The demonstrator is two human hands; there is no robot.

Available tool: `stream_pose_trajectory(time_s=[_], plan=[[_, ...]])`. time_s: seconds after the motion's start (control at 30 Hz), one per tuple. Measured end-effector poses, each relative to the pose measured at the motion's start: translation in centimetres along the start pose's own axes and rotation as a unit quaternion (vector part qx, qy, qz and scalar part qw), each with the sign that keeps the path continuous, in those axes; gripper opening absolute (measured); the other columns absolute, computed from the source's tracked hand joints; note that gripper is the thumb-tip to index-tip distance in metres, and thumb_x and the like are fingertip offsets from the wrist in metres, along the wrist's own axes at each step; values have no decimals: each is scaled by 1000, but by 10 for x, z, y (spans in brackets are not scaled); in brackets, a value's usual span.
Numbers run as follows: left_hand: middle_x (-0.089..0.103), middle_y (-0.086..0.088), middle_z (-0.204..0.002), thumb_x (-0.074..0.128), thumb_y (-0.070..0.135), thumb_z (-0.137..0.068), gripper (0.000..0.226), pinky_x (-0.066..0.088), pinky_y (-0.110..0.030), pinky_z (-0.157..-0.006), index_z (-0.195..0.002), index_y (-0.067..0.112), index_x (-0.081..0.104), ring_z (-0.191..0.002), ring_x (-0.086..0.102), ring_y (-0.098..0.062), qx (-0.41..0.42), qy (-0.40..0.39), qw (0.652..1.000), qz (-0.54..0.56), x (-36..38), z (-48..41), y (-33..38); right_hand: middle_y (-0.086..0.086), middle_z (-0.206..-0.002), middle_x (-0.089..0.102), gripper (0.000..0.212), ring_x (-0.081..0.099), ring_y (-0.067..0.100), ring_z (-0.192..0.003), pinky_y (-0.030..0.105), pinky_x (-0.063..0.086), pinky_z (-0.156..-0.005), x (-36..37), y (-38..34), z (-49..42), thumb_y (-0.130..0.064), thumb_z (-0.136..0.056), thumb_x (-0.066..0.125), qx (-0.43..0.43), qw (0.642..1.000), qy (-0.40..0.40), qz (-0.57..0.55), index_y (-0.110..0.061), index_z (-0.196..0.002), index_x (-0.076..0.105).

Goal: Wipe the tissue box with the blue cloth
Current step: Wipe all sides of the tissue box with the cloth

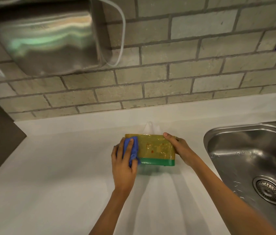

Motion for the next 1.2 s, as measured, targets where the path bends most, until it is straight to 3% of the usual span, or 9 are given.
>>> stream_pose_trajectory(time_s=[0.13,0.37,0.57,0.7,0.77,0.87,0.93,1.03,1.2], plan=[[36,-10,-150,41,23,-86,55,38,-48,-106,-141,19,37,-135,31,-39,-47,-8,999,-18,8,-26,19,4,-90,66,46,63,22,-94,35,49,-94,0,1,-2,-53,-76,61,2,1000,-4,0,-13,-98,65],[47,-16,-141,43,32,-85,52,31,-53,-104,-136,21,36,-134,26,-32,126,-19,984,-127,14,10,6,5,-86,64,45,62,21,-88,37,48,-94,-1,0,-5,-56,-74,60,0,1000,-14,19,-14,-91,65],[28,-9,-154,41,28,-90,54,39,-50,-108,-143,19,33,-141,21,-35,-62,-26,998,0,6,-20,9,3,-85,66,43,62,20,-87,33,49,-90,-2,0,-3,-55,-74,61,-2,1000,-21,14,-17,-93,67],[27,-4,-155,15,63,-89,68,18,-44,-116,-143,26,33,-144,16,-29,8,-44,998,-41,11,-35,35,7,-91,66,43,62,23,-92,36,48,-94,-1,1,-3,-56,-74,61,4,1000,-17,8,-16,-90,66],[30,-1,-154,4,69,-84,71,11,-43,-117,-139,34,33,-144,16,-25,15,-39,999,-11,9,-32,34,8,-92,66,50,63,24,-95,38,48,-97,-1,1,-3,-55,-74,62,10,1000,-19,8,-11,-96,66],[30,-5,-154,26,52,-94,46,5,-47,-119,-134,35,42,-145,16,-25,-54,13,997,52,9,-37,27,7,-92,66,55,62,24,-96,39,46,-101,-1,1,-3,-52,-76,62,18,1000,-18,3,-7,-106,65],[23,-7,-156,40,39,-95,48,5,-49,-119,-141,28,34,-146,10,-28,-106,22,994,19,15,-41,28,6,-92,66,52,62,23,-95,38,46,-101,0,1,-2,-52,-75,62,21,1000,-19,2,-9,-104,66],[11,-7,-159,42,50,-91,69,8,-53,-117,-148,25,14,-147,4,-32,-166,-5,984,-64,24,-41,32,6,-92,67,42,63,22,-94,39,47,-100,1,1,0,-52,-75,63,15,1000,-16,-3,-16,-96,66],[28,-15,-153,28,59,-89,64,36,-53,-104,-143,25,33,-137,29,-40,-92,-32,992,-83,19,-22,29,6,-91,66,53,62,21,-91,39,47,-98,0,0,0,-54,-75,62,11,1000,-11,4,-10,-105,66]])
Point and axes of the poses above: each hand's wrist, its own z-axis away from the middle knuckle, its own x-axis out of the palm, y = z × x, the point moved 2 cm from there along -z, towards the middle knuckle
